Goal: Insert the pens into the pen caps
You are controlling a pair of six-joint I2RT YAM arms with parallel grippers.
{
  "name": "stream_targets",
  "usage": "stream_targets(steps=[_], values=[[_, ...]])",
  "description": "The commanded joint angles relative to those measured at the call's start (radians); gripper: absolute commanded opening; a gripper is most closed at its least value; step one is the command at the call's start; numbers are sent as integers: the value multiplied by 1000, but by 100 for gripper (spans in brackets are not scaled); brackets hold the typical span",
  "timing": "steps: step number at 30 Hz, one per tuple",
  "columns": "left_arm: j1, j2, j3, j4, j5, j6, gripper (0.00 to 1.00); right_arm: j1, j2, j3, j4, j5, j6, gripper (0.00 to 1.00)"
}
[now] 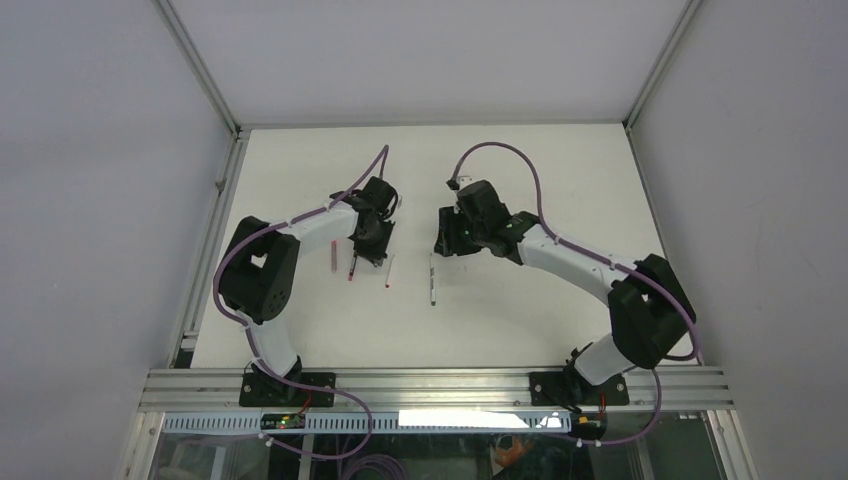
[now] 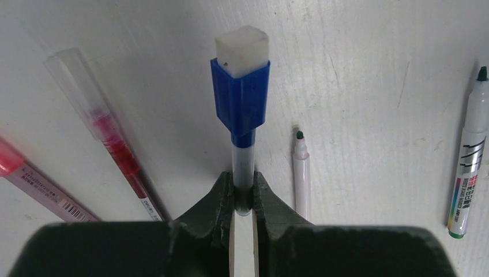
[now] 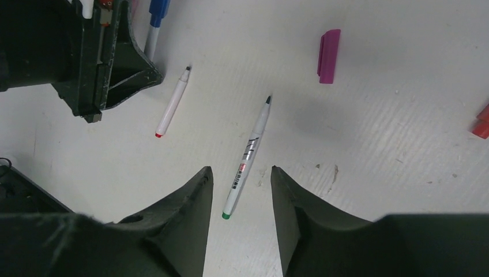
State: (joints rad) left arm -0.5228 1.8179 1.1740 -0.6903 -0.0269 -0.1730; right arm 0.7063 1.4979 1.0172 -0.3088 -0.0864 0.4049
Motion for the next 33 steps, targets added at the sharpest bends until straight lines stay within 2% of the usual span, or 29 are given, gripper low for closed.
stream_targets(steps=[1,7,12,21,26,33], values=[[5,11,-7,-10,-19,-3,0,44,84,110,-101,115,35,43],[16,-3,-25,-7,-33,5,19,90,247,213,-200,179,85,39],[17,-13,-34,4,-28,6,27,111,324,268,-227,211,114,37],[17,-194,-90,81,6,-28,33,119,407,319,-227,250,146,32],[17,-313,-138,128,48,-57,33,128,457,347,-225,255,156,32],[17,-413,-178,140,37,-73,33,143,490,370,-256,310,169,28]])
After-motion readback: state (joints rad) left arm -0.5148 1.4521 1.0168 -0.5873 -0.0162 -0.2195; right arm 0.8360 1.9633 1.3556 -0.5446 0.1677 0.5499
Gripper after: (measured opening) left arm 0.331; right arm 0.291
